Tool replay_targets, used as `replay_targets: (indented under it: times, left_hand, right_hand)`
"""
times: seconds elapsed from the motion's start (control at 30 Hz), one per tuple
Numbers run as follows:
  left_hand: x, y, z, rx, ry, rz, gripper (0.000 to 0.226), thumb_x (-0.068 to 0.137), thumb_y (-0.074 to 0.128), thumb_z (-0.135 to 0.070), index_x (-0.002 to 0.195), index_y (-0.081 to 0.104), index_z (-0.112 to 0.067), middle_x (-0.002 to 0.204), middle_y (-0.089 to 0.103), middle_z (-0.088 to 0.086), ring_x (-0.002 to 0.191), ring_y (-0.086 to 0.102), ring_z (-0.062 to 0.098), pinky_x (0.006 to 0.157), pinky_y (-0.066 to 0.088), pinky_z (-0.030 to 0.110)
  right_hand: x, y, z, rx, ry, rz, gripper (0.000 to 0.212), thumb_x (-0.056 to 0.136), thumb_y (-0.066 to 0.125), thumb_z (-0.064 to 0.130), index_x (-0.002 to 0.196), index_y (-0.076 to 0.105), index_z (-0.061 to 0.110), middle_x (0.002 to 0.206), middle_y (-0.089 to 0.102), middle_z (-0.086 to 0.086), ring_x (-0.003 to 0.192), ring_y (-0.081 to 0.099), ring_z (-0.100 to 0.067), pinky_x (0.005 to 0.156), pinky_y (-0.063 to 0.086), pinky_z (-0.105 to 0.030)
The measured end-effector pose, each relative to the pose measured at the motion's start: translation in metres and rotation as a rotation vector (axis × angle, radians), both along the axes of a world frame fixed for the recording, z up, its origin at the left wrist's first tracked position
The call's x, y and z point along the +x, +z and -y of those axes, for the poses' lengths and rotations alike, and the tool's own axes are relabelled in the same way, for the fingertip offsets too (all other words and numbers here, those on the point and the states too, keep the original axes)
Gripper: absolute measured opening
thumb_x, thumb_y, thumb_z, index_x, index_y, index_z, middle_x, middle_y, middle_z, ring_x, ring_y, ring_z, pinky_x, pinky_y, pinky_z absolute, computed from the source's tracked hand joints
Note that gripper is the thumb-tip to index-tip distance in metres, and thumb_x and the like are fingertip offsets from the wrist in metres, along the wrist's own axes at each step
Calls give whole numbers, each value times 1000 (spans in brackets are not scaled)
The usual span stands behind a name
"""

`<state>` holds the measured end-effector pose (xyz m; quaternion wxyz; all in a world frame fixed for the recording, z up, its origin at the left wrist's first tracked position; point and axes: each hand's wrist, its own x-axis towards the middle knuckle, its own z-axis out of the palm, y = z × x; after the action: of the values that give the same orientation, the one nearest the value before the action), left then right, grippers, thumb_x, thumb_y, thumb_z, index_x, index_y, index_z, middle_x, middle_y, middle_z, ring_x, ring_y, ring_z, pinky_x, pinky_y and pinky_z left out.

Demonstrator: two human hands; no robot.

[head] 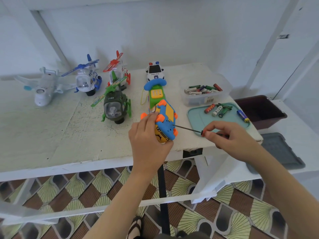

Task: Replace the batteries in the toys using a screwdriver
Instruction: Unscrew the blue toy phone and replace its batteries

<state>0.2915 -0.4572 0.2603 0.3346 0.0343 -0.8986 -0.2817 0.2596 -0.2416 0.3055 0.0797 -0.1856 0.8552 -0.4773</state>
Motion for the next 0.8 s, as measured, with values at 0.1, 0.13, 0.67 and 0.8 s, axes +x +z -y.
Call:
replay_targets:
  times: [0.1, 0.13, 0.67, 0.8]
  left_hand:
    - [-2, 3, -3, -24, -14, 5, 65, 69, 57, -47, 120, 63, -7, 114, 66, 8, 105, 60, 31, 93, 23, 19]
    - [-2, 3, -3, -31, -18, 6, 65, 69, 57, -47, 120, 63, -7, 114, 66, 8, 105, 60, 31, 93, 23, 19]
    - [-1, 12, -10, 52, -104, 17, 68, 54, 88, -11, 114, 58, -2, 94, 60, 5, 80, 48, 15, 74, 49, 37]
    - [-2, 12, -8, 49, -98, 29, 68, 53, 87, -9, 114, 58, -3, 96, 61, 6, 83, 43, 10, 75, 43, 31]
  right_hand:
    - [3, -1, 1, -20, -9, -11, 11, 93, 59, 22, 82, 64, 21, 41, 42, 12, 43, 35, -3, 50, 34, -16]
    - [4, -1, 2, -25, -12, -12, 12, 93, 59, 22, 82, 64, 21, 40, 42, 14, 43, 36, -3, 48, 33, -13]
    - [24, -14, 23, 16, -8, -40, 20, 96, 50, 20, 81, 58, 31, 48, 50, 15, 43, 40, -3, 47, 33, -15]
    - [31, -19, 33, 33, -71, -95, 16, 97, 50, 20, 83, 58, 26, 50, 46, 10, 45, 42, -3, 48, 34, -14]
